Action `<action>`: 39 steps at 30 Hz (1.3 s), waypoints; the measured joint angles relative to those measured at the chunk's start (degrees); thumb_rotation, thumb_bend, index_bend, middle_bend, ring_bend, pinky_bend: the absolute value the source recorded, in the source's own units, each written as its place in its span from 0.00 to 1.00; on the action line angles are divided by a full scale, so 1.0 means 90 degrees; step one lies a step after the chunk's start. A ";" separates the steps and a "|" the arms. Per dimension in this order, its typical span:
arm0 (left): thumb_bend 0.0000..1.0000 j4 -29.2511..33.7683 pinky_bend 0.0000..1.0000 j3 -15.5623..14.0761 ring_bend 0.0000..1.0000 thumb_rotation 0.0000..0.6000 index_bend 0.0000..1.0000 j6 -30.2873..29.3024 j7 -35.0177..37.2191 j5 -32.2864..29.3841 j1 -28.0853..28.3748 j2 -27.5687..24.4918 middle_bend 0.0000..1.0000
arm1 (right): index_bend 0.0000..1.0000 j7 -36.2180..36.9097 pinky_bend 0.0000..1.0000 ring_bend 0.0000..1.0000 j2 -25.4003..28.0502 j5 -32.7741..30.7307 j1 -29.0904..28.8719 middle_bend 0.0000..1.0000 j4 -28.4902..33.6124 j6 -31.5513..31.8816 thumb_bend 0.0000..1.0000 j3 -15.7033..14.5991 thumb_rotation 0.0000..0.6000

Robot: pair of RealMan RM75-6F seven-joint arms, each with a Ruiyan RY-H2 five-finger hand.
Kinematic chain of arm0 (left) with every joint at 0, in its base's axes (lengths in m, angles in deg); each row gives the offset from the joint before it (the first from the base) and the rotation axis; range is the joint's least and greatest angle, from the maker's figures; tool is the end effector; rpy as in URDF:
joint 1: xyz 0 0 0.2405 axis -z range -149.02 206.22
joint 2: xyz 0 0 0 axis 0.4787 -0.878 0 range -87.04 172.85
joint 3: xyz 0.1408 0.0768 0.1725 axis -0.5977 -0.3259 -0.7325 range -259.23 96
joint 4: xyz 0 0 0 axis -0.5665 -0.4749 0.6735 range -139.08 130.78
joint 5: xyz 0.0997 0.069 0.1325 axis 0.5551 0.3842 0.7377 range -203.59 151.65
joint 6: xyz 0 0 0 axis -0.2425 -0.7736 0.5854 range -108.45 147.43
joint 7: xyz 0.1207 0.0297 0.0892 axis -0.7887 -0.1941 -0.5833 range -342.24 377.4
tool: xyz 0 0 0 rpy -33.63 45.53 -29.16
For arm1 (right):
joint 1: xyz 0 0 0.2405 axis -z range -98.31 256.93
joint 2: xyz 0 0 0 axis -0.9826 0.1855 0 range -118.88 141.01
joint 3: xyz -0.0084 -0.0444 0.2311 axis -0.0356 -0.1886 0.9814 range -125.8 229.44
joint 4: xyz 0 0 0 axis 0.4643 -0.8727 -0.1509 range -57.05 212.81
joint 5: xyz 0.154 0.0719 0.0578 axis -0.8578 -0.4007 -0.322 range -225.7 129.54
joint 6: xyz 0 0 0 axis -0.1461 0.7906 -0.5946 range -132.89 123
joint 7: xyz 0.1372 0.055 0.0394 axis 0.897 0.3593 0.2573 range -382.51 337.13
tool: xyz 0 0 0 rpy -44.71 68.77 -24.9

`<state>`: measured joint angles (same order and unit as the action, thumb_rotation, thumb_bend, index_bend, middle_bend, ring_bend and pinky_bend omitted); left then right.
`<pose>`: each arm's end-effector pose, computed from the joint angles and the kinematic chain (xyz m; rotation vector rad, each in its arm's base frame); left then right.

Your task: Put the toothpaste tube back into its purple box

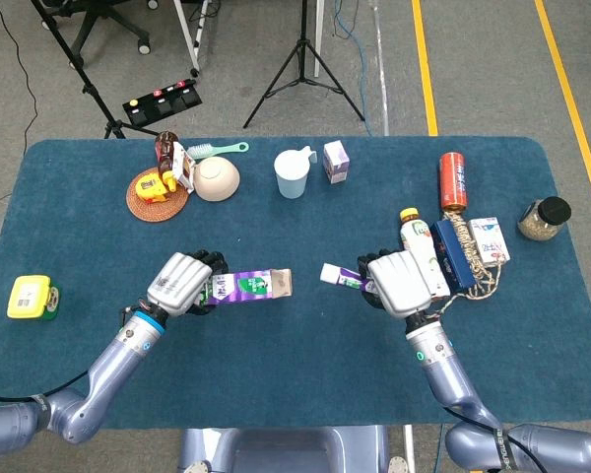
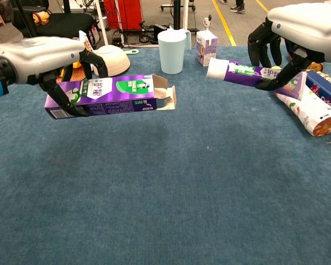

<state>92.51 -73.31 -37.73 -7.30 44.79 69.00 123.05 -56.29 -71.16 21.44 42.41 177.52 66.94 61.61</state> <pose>-0.1146 0.3058 0.0413 -1.9807 -0.7711 -0.9493 -0.1141 -0.3030 0.0700 1.7280 -0.6692 1.0132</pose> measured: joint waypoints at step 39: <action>0.21 0.0471 0.54 0.0145 0.31 1.00 0.45 0.0231 0.0100 0.0134 0.0603 -0.0635 0.31 | 0.60 -0.0010 0.68 0.60 0.0502 0.0441 0.0329 0.63 0.0577 0.0074 0.45 -0.0035 1.00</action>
<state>96.75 -72.00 -35.65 -6.40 46.00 74.42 117.33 -56.38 -66.64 25.41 45.37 182.71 67.61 61.29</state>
